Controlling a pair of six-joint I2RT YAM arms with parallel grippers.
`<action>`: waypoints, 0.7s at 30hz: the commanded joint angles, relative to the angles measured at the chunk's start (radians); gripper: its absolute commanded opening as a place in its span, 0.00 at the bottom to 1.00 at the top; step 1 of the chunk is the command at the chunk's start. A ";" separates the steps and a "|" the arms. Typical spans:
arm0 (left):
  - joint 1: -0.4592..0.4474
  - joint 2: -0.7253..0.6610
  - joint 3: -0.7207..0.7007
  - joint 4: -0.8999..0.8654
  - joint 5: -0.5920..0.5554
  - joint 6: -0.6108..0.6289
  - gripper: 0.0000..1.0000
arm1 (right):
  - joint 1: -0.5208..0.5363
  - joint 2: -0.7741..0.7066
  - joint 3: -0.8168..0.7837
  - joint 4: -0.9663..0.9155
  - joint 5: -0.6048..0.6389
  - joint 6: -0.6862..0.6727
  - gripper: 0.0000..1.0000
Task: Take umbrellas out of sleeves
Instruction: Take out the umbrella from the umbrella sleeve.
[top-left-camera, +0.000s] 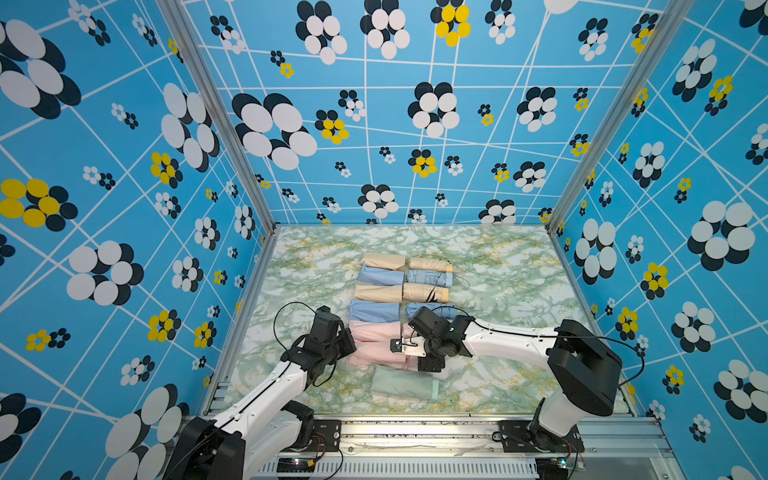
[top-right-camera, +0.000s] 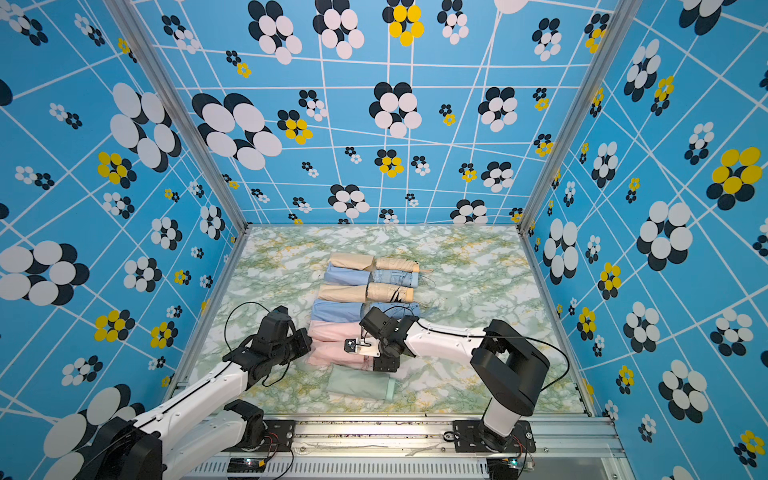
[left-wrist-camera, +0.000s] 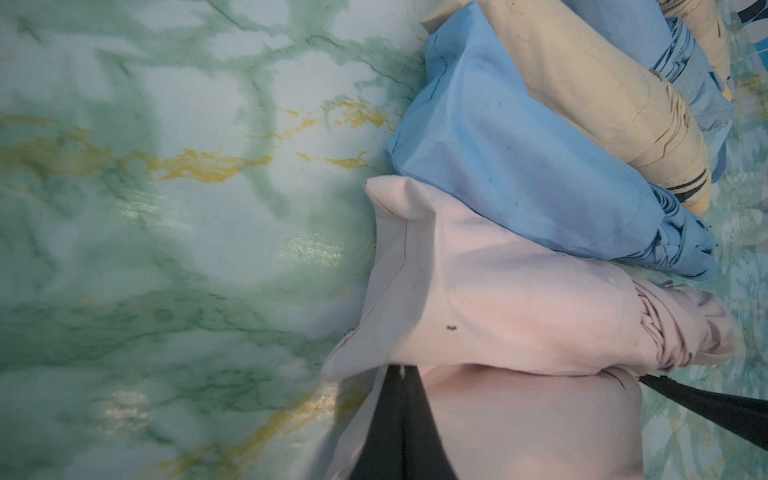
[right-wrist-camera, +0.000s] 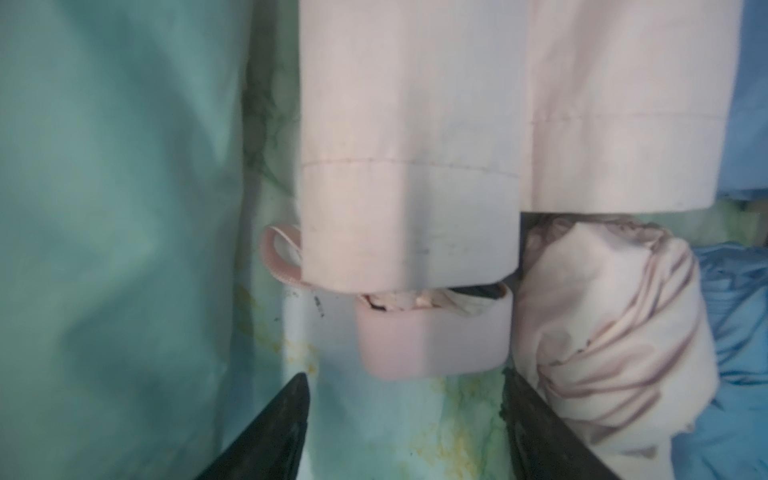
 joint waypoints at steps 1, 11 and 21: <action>0.011 -0.001 -0.012 0.007 0.012 0.016 0.00 | 0.006 0.037 0.035 -0.004 -0.014 0.006 0.78; 0.011 0.026 -0.011 0.029 0.025 0.016 0.00 | 0.006 0.125 0.108 -0.009 -0.039 -0.015 0.67; 0.011 0.030 -0.014 0.035 0.028 0.019 0.00 | 0.003 0.176 0.152 -0.036 -0.068 -0.034 0.49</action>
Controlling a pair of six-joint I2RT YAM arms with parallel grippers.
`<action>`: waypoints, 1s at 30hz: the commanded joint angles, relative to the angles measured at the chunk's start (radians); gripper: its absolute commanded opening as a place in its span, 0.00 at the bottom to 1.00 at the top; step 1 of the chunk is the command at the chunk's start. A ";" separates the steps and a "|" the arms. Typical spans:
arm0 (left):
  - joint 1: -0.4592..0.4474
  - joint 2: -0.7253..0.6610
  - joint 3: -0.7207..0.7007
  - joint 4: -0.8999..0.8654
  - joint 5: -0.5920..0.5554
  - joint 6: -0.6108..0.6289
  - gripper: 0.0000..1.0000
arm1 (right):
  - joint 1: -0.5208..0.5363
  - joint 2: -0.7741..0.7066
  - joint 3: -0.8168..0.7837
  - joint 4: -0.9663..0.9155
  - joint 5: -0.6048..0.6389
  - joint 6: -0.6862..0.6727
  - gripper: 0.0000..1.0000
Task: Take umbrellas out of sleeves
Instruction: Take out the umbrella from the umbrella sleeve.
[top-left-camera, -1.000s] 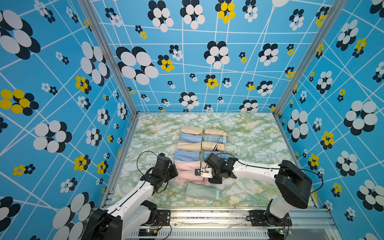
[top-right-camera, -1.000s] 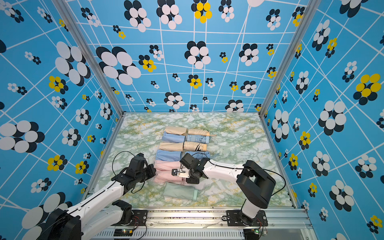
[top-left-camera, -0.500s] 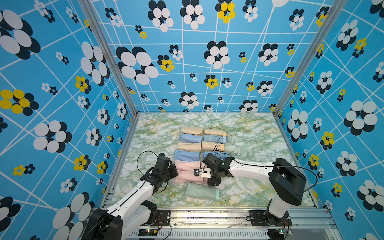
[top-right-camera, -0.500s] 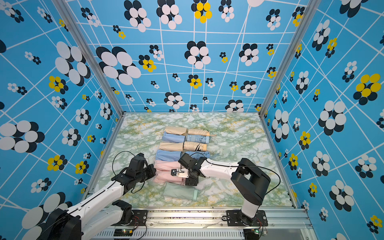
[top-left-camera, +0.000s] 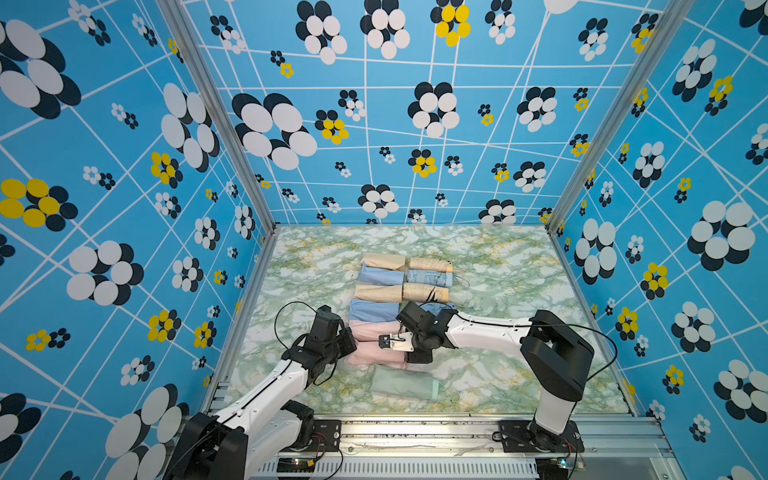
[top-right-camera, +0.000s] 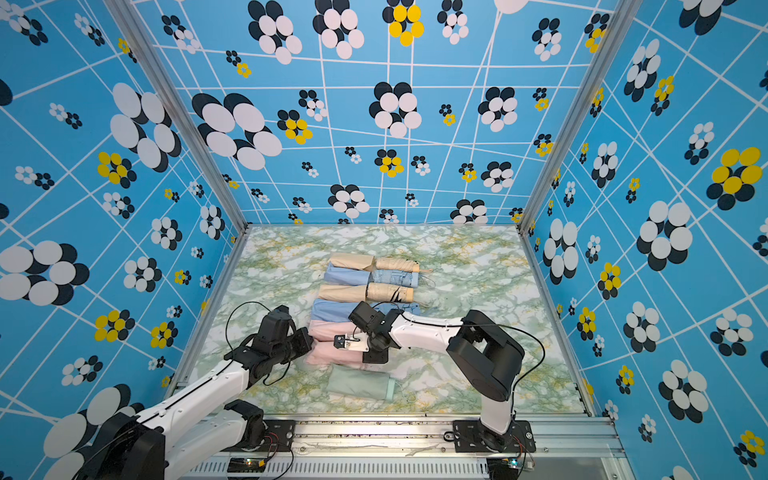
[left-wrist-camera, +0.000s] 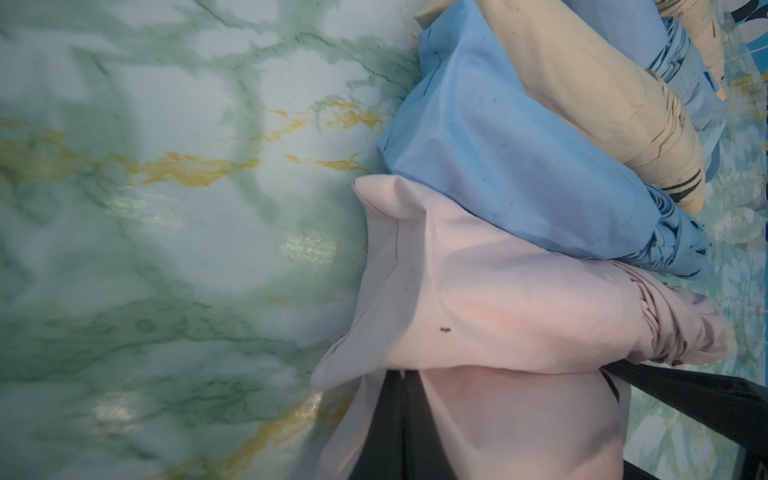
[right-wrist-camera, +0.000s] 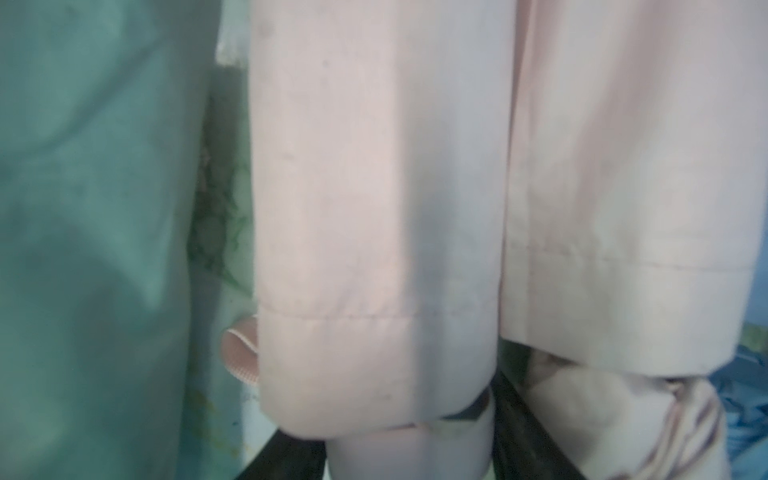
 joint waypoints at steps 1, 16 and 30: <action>0.007 0.006 -0.014 0.006 0.010 0.018 0.00 | 0.004 0.029 0.012 -0.038 -0.021 -0.014 0.46; 0.026 -0.057 -0.018 -0.034 -0.021 0.017 0.00 | -0.006 -0.056 -0.063 -0.092 0.026 -0.044 0.34; 0.039 -0.062 -0.009 -0.043 -0.012 0.025 0.00 | -0.029 -0.127 -0.130 -0.122 0.064 -0.037 0.32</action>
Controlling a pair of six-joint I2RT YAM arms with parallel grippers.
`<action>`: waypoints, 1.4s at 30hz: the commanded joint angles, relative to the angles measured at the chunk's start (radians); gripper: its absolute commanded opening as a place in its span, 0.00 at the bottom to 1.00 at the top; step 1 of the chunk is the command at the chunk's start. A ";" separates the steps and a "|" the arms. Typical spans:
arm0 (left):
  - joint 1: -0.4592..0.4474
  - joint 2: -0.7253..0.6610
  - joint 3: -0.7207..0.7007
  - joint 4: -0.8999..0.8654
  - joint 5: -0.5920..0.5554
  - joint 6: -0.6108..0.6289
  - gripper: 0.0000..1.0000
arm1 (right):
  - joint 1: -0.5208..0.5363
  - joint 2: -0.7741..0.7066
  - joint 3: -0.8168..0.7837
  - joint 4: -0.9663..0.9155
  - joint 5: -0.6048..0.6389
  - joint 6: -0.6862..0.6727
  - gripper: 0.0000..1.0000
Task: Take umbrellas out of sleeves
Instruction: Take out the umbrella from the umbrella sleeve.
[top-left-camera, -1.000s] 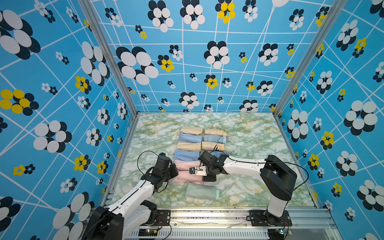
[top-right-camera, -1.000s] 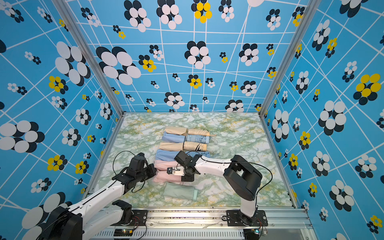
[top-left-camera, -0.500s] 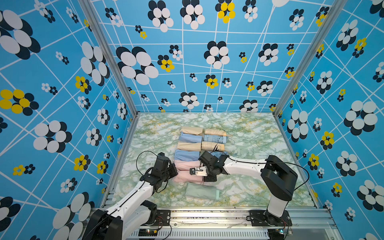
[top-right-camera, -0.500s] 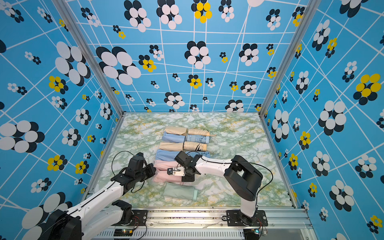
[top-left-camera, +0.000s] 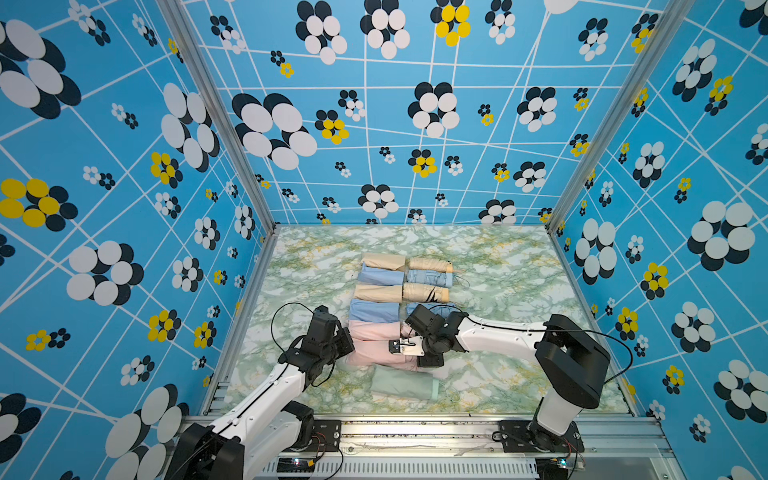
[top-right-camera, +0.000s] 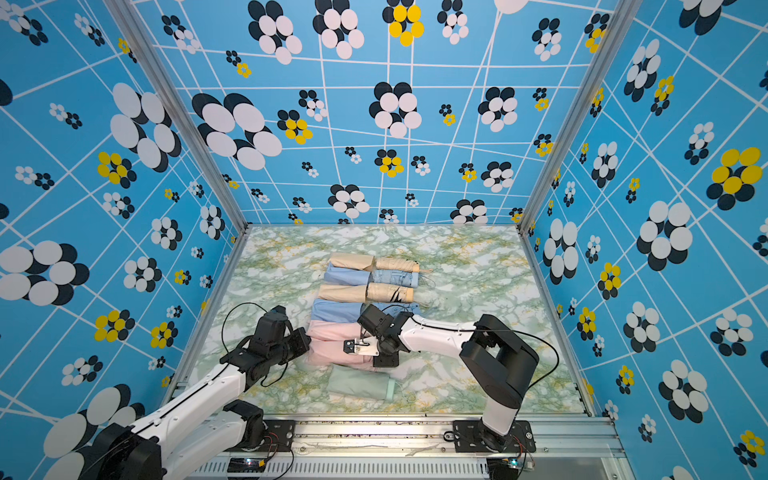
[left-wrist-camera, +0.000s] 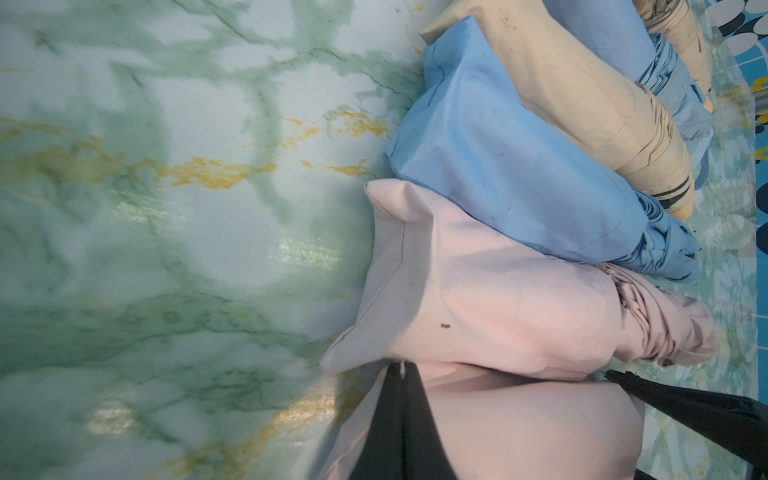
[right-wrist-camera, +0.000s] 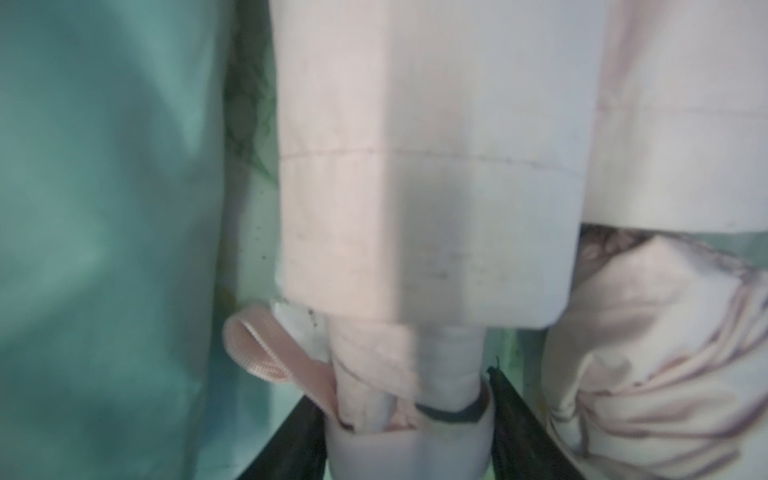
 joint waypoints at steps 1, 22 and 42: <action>0.017 -0.014 -0.002 -0.017 -0.015 0.019 0.00 | -0.011 -0.033 -0.033 -0.075 0.037 -0.006 0.32; 0.033 -0.023 0.011 -0.021 -0.018 0.022 0.00 | -0.072 -0.093 -0.108 -0.141 0.121 -0.027 0.32; 0.043 0.011 0.026 -0.003 0.006 0.019 0.00 | -0.129 -0.136 -0.145 -0.153 0.202 -0.072 0.34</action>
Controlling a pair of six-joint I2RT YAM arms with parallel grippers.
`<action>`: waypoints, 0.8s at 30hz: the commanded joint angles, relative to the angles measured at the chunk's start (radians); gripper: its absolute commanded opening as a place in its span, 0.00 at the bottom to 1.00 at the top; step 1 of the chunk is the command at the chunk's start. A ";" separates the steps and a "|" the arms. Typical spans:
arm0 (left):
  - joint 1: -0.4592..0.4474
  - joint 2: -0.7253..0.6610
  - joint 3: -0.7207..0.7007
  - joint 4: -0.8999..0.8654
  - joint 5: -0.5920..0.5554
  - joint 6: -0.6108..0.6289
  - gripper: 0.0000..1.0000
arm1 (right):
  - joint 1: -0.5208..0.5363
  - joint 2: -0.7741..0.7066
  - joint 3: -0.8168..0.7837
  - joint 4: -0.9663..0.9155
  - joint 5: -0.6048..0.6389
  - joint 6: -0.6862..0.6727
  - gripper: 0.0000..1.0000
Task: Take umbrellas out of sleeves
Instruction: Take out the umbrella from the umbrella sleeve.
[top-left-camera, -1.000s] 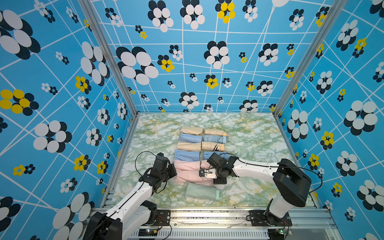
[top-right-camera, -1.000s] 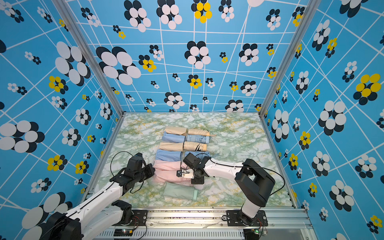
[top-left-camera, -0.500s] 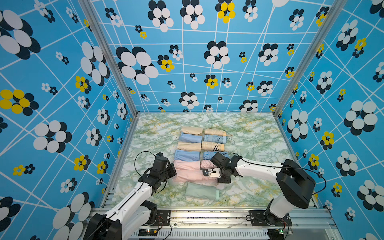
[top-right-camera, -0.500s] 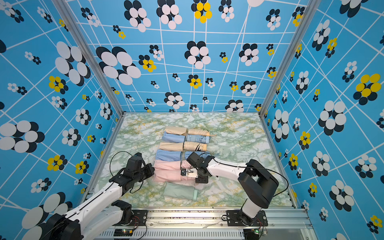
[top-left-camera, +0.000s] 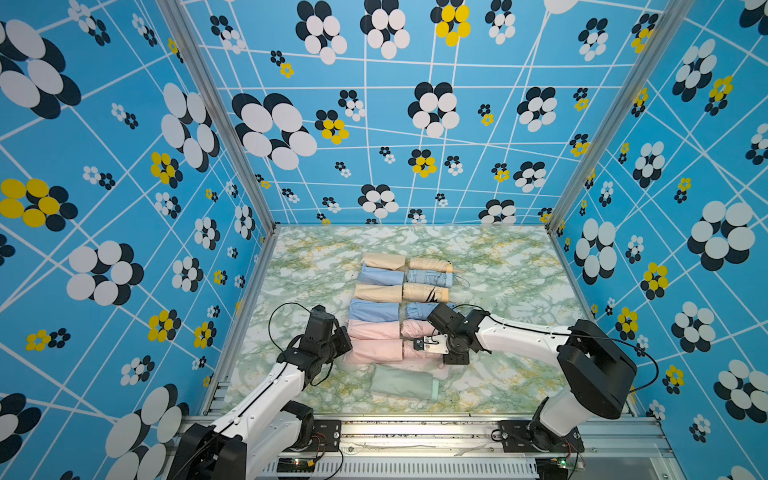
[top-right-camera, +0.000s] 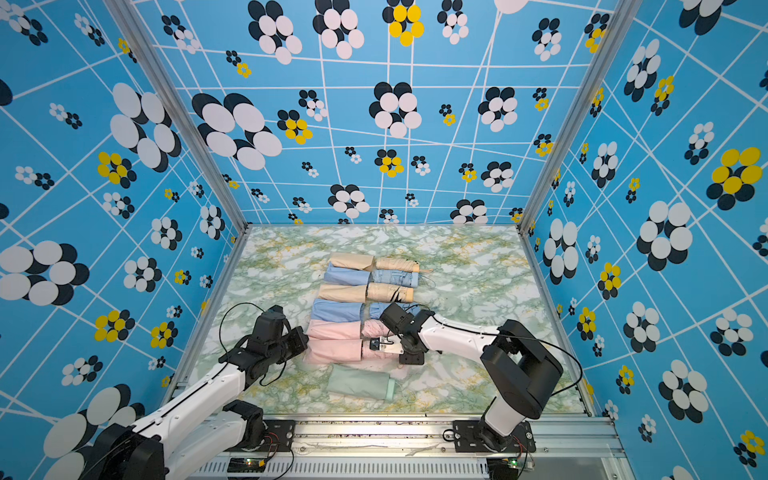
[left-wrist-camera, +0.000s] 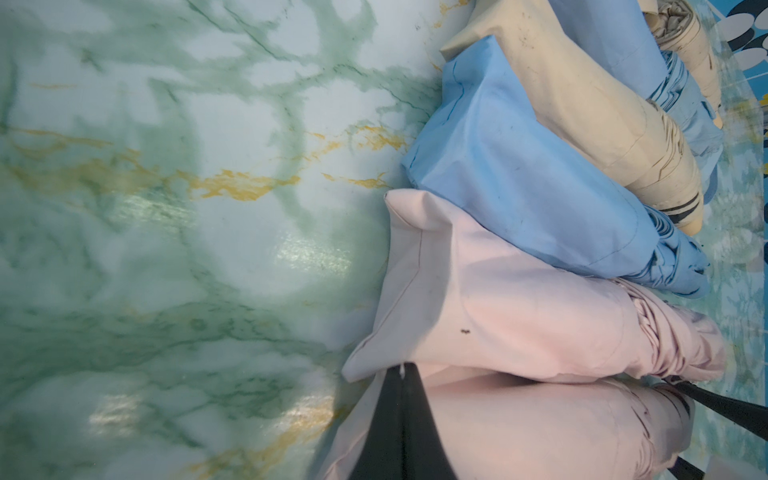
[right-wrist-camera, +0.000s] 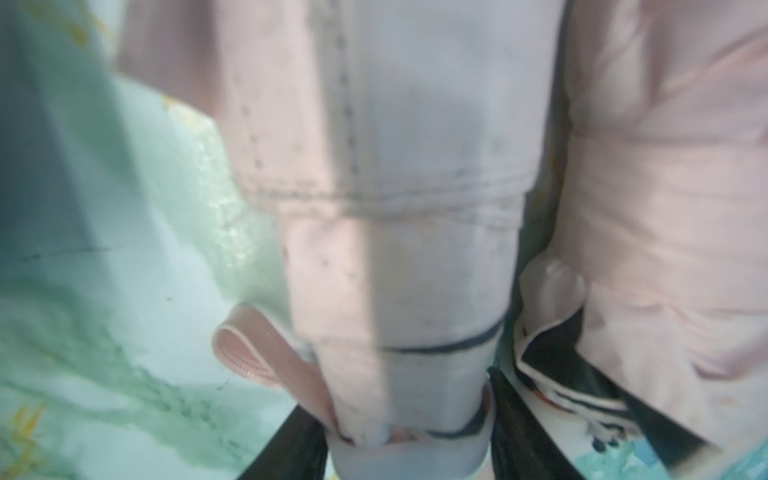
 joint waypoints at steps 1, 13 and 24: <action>0.010 0.004 0.026 -0.004 0.006 0.012 0.00 | -0.015 -0.019 -0.025 -0.042 0.043 -0.020 0.35; 0.010 -0.042 0.061 -0.062 0.012 0.009 0.29 | -0.015 -0.065 -0.018 -0.024 0.032 0.004 0.74; -0.002 -0.168 0.114 -0.193 0.045 -0.014 0.42 | -0.006 -0.269 -0.005 0.003 -0.071 0.088 0.87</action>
